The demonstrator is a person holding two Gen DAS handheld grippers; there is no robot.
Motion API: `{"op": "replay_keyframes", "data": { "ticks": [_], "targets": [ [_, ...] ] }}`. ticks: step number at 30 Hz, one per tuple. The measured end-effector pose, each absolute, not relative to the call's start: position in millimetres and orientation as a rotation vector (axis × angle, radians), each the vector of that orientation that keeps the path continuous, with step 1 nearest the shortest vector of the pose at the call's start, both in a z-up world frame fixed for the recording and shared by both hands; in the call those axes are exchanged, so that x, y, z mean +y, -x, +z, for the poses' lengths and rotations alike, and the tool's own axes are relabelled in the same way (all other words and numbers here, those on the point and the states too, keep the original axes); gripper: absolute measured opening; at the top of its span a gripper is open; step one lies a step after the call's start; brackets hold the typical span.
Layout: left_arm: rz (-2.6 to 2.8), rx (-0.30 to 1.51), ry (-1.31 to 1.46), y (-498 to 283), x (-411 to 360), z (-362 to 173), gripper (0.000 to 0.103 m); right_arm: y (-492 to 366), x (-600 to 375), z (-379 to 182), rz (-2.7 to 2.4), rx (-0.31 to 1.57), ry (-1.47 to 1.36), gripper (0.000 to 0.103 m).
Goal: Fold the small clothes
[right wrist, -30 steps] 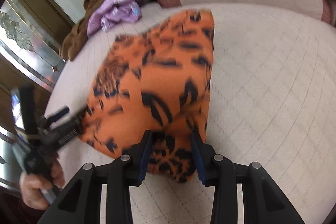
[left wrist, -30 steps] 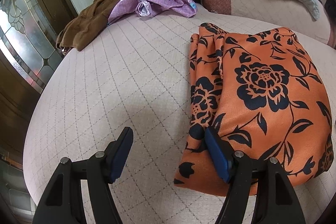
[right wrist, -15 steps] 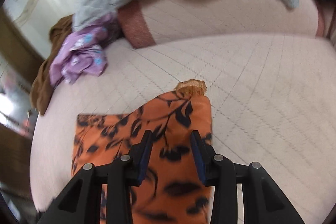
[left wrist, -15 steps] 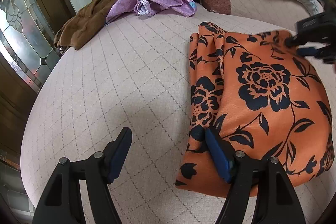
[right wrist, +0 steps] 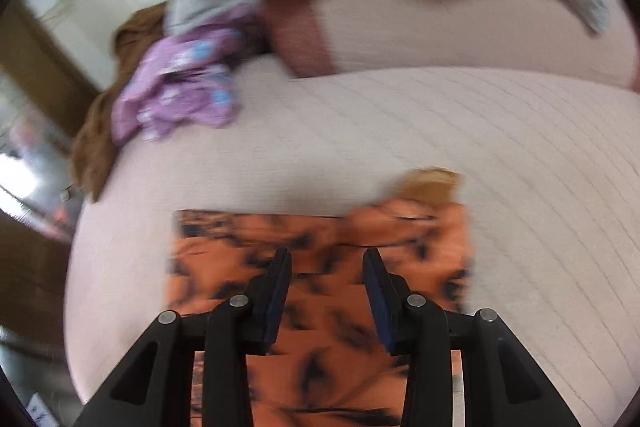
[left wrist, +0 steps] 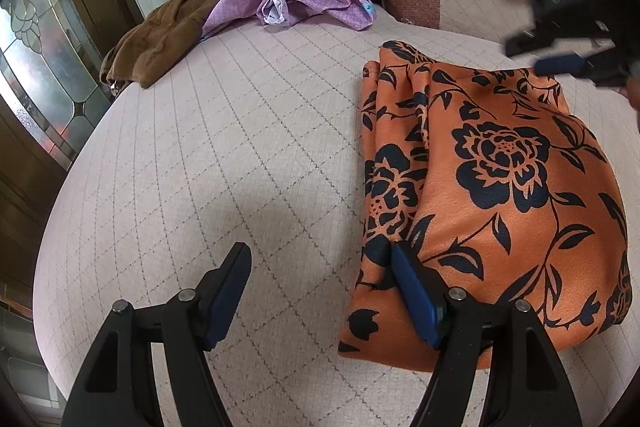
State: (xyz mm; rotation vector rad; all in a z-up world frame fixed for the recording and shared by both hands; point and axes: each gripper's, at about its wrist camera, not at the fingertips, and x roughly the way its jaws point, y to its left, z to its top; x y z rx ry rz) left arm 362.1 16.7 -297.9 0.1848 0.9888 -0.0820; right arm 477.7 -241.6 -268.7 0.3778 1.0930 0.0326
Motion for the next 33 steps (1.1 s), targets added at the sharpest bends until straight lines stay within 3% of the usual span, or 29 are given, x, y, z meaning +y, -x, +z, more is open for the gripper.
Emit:
{"op": "replay_keyframes", "data": {
  "ticks": [12,28,30,32,33],
  "targets": [
    [-0.084,0.993,-0.178,-362.1,17.1,-297.2,0.073,-522.1,-179.6,-319.7,0.124,1.206,-0.334,0.041],
    [-0.076,0.908,-0.180,-346.0,16.6,-277.2,0.073,-413.4,-225.3,-226.3,0.146,0.970,-0.347,0.041],
    [-0.076,0.873,-0.184,-341.6,14.4,-269.7,0.073,-388.6,-234.8,-215.8,0.128,0.938,-0.332,0.047],
    [-0.076,0.841,-0.181,-337.6,12.5,-262.2,0.073,-366.0,-244.1,-209.5,0.120,0.913,-0.340,0.059],
    [-0.076,0.826,-0.177,-335.8,12.0,-258.5,0.073,-356.6,-248.2,-208.1,0.117,0.908,-0.339,0.059]
  ]
}}
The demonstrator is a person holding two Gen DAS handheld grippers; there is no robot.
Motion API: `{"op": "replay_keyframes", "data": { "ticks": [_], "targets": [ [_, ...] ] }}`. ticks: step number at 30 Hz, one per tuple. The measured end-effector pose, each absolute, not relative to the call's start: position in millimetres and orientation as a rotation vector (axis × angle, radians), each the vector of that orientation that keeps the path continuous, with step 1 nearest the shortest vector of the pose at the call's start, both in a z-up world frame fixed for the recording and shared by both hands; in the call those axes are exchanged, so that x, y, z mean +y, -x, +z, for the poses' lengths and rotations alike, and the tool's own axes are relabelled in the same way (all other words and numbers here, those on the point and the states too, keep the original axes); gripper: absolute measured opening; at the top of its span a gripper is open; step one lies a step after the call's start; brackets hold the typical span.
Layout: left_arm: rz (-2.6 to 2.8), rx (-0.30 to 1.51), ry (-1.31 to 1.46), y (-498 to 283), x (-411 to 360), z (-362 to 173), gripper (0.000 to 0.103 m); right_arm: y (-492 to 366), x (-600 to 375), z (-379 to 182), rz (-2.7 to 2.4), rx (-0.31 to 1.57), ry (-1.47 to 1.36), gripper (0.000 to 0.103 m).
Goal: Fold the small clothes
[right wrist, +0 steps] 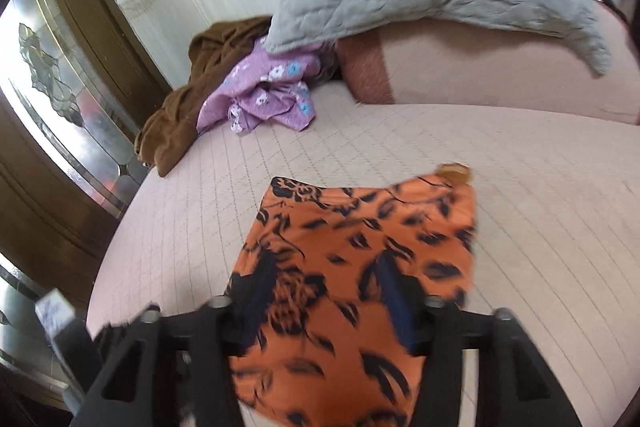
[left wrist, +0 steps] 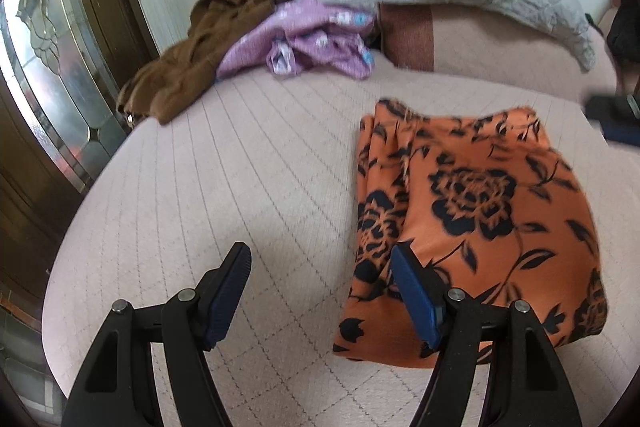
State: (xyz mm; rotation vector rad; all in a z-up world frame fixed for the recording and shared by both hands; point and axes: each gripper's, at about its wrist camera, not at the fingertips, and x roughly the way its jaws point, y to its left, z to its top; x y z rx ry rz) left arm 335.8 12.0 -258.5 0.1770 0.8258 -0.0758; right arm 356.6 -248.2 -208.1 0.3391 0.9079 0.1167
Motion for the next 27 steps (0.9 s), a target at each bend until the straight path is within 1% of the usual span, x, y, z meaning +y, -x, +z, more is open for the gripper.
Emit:
{"op": "replay_keyframes", "data": {
  "ticks": [7,12,22,27],
  "targets": [
    [-0.088,0.763,-0.174,-331.8,3.6,-244.0,0.073,-295.2,-274.6,-200.3,0.049,0.898,-0.319,0.059],
    [-0.091,0.768,-0.181,-332.7,-2.7,-245.4,0.073,-266.2,-288.1,-208.0,0.023,0.895,-0.345,0.059],
    [-0.075,0.784,-0.208,-337.7,-11.0,-252.1,0.073,-262.1,-298.2,-249.7,0.048,0.896,-0.462,0.060],
    [-0.069,0.792,-0.212,-341.0,-16.5,-254.2,0.073,-264.7,-305.3,-260.8,0.066,0.893,-0.506,0.060]
  ]
}}
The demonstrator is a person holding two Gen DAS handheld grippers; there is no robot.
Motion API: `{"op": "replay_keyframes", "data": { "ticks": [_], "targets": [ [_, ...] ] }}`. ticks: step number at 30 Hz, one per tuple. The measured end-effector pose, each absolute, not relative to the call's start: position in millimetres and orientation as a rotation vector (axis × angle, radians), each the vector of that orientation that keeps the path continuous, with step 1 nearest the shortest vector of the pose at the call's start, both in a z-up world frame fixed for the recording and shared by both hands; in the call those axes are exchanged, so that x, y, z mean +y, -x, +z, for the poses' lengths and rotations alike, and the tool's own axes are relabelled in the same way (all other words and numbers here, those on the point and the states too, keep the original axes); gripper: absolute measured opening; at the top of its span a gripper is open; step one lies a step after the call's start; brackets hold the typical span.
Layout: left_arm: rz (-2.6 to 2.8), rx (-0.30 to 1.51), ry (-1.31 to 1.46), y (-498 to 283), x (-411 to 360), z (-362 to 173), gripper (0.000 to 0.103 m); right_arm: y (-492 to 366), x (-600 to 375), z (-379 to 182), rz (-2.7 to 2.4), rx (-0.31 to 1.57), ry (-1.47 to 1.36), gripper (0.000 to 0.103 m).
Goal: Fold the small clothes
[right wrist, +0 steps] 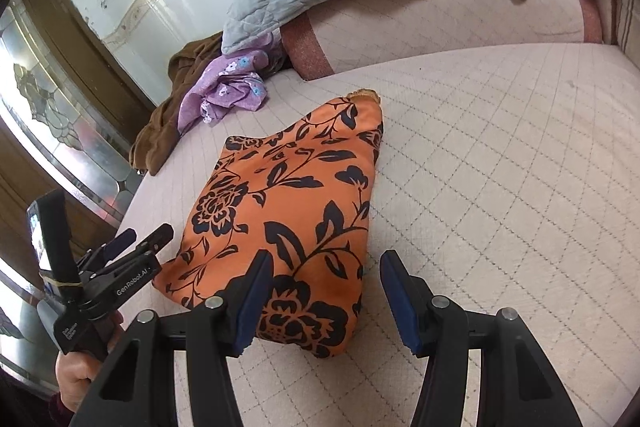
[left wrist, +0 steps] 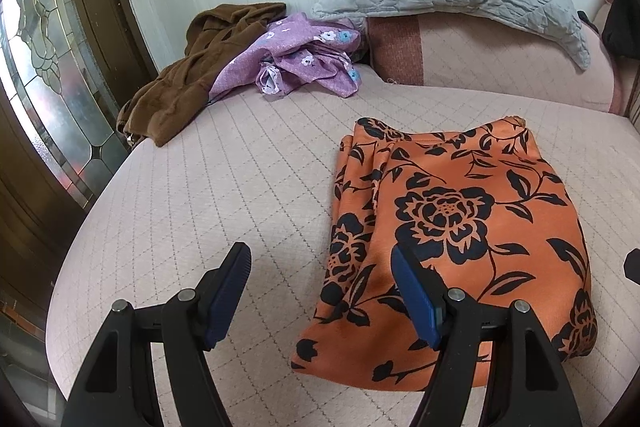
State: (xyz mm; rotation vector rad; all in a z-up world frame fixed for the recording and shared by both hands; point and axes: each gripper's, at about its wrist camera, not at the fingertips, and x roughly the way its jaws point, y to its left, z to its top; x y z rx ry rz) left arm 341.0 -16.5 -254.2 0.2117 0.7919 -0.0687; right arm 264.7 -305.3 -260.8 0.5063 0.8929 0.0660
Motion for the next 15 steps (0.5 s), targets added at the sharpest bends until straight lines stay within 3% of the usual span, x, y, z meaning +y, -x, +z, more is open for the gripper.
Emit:
{"op": "replay_keyframes", "data": {
  "ticks": [15],
  "targets": [
    [-0.063,0.835,-0.187,-348.6,-18.6,-261.4,0.073,-277.0,-310.2,-275.7,0.151,0.898,-0.615,0.063]
  ]
}}
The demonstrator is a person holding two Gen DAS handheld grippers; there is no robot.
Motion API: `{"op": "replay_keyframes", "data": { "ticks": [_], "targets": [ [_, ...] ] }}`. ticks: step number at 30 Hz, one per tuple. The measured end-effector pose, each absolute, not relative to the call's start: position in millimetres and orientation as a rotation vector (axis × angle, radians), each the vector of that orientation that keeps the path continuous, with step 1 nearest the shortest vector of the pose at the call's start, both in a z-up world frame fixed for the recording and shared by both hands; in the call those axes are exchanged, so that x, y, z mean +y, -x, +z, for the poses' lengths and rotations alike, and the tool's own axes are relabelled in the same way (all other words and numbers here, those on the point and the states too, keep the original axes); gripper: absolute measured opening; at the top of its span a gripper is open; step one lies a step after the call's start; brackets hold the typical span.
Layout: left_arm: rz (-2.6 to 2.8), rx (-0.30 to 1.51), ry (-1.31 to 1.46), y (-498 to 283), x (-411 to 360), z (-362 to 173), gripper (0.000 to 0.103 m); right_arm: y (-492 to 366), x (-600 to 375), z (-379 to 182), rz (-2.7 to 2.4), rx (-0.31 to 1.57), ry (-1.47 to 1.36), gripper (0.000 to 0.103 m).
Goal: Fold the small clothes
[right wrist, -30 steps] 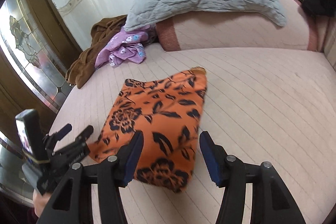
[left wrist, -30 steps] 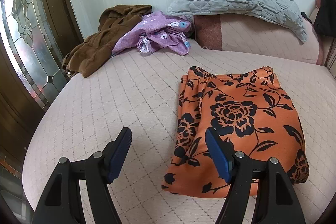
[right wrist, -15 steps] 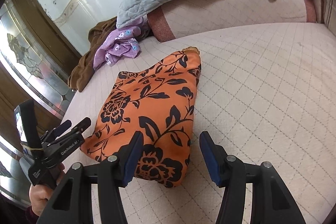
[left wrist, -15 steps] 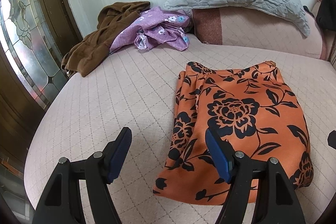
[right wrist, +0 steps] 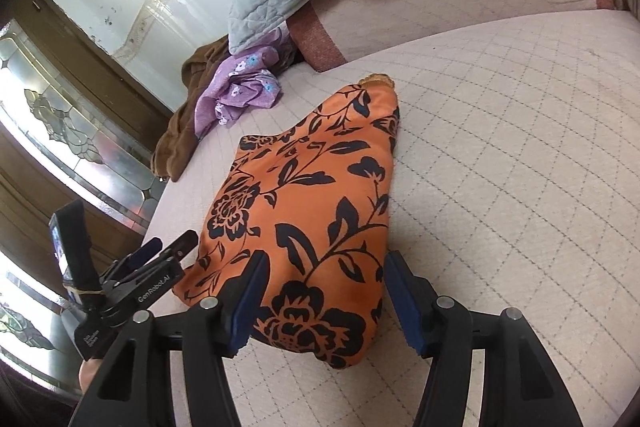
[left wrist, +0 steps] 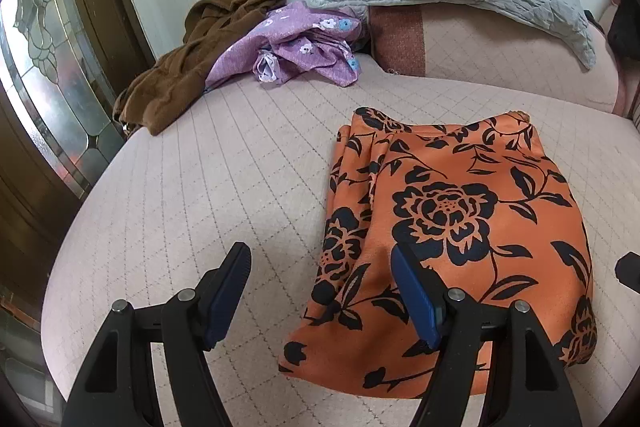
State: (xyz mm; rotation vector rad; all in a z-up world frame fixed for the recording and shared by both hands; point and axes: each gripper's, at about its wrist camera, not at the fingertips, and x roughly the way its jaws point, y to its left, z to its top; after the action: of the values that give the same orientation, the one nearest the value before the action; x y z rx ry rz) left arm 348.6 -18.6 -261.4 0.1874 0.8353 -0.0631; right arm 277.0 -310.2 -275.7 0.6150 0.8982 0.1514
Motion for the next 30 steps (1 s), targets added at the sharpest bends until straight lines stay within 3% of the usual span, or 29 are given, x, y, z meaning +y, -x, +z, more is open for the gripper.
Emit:
{"op": "replay_keyframes", "data": {
  "ticks": [30],
  "targets": [
    [-0.054,0.857,-0.184,-353.8,-18.8,-267.8,0.073,-298.8,-302.4,-289.7,0.227,0.904,-0.676,0.064]
  ]
}}
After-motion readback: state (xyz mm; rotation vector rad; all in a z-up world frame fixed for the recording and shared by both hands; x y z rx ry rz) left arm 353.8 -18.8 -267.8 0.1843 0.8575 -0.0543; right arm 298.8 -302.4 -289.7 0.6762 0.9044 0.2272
